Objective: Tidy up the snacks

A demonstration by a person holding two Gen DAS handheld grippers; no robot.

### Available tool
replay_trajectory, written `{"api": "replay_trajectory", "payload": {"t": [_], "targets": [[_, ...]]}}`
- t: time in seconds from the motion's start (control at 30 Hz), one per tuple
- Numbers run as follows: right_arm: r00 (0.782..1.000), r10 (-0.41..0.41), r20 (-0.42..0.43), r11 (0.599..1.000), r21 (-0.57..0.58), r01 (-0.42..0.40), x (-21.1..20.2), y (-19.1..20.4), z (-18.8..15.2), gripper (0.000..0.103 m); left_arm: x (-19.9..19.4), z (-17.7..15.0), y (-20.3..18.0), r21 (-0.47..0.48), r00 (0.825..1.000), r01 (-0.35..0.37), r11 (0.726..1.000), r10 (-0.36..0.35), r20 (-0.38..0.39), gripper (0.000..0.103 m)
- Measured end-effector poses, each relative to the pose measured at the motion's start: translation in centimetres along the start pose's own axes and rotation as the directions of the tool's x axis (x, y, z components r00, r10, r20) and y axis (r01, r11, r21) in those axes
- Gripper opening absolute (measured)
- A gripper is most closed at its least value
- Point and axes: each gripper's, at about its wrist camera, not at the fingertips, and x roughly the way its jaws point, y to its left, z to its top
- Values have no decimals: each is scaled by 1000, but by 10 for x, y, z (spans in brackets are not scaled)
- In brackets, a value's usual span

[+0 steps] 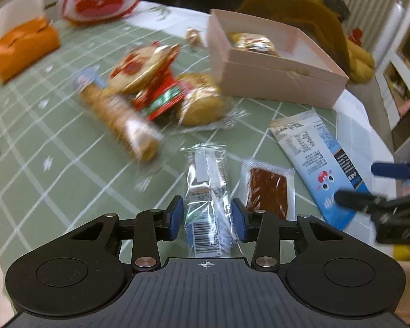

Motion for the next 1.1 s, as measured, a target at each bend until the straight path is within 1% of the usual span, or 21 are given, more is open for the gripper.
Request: {"api": "replay_trajectory", "payload": {"t": [0.07, 0.13, 0.17, 0.2, 0.23, 0.27, 0.3, 0.33, 0.37, 0.4, 0.43, 0.6, 0.67, 0.73, 0.8, 0.83, 0.93, 0.97, 1.0, 1.07, 1.1], "targets": [[999, 30, 12, 999, -19, -30, -5, 11, 6, 90, -7, -8, 6, -19, 1000, 1, 1000, -1, 0, 44], [995, 98, -7, 995, -23, -98, -2, 25, 12, 90, -14, -16, 13, -47, 1000, -12, 999, 12, 1, 44], [990, 140, -28, 990, -19, -141, 2, 31, 14, 87, -17, -19, 17, -64, 1000, -27, 998, 27, 0, 44], [982, 180, -53, 983, -5, -181, 9, 37, 17, 79, -19, -21, 20, -80, 999, -42, 996, 42, -2, 44], [976, 206, -77, 979, 10, -206, 15, 42, 19, 73, -22, -23, 24, -94, 999, -53, 994, 53, -4, 44], [967, 232, -108, 973, 26, -230, 24, 47, 21, 63, -24, -25, 28, -108, 998, -59, 992, 59, -5, 44], [962, 241, -131, 970, 27, -240, 32, 52, 23, 60, -25, -26, 30, -116, 998, -59, 992, 59, -7, 44], [963, 228, -144, 973, 17, -228, 38, 57, 23, 60, -26, -27, 32, -117, 998, -60, 991, 59, -8, 44], [968, 191, -164, 981, -3, -194, 45, 63, 24, 60, -26, -27, 31, -113, 998, -62, 992, 62, -10, 44], [977, 148, -151, 987, -37, -155, 46, 69, 25, 59, -27, -28, 30, -104, 998, -68, 992, 67, -11, 44], [980, 126, -156, 989, -57, -136, 46, 71, 24, 59, -27, -28, 28, -94, 997, -75, 993, 74, -11, 44], [989, 69, -130, 987, -134, -86, 41, 60, 11, 61, -26, -30, 20, -55, 994, -107, 993, 107, -3, 45], [989, 72, -131, 990, -115, -88, 41, 52, 12, 61, -25, -32, 20, -58, 994, -106, 993, 106, 5, 48], [985, 97, -145, 992, -63, -107, 41, 48, 16, 64, -25, -32, 21, -69, 995, -100, 993, 100, 9, 47], [982, 112, -154, 993, -6, -114, 47, 50, 22, 75, -25, -32, 23, -78, 996, -91, 993, 92, 10, 47], [982, 109, -152, 994, 10, -109, 50, 53, 25, 75, -26, -32, 24, -86, 996, -83, 993, 84, 13, 47], [990, 67, -128, 997, -37, -72, 61, 71, 30, 75, -28, -35, 29, -110, 998, -58, 992, 62, 29, 46], [993, 37, -116, 995, -86, -47, 64, 79, 30, 74, -28, -35, 31, -117, 998, -53, 992, 57, 32, 46], [995, 20, -101, 991, -129, -33, 65, 84, 29, 68, -29, -35, 32, -128, 998, -46, 991, 51, 33, 46], [994, 50, -99, 986, -156, -65, 61, 86, 28, 53, -28, -31, 35, -150, 999, -37, 988, 40, 19, 46], [993, 52, -103, 984, -165, -69, 59, 86, 27, 53, -28, -28, 37, -165, 999, -30, 986, 33, 12, 46]]}}
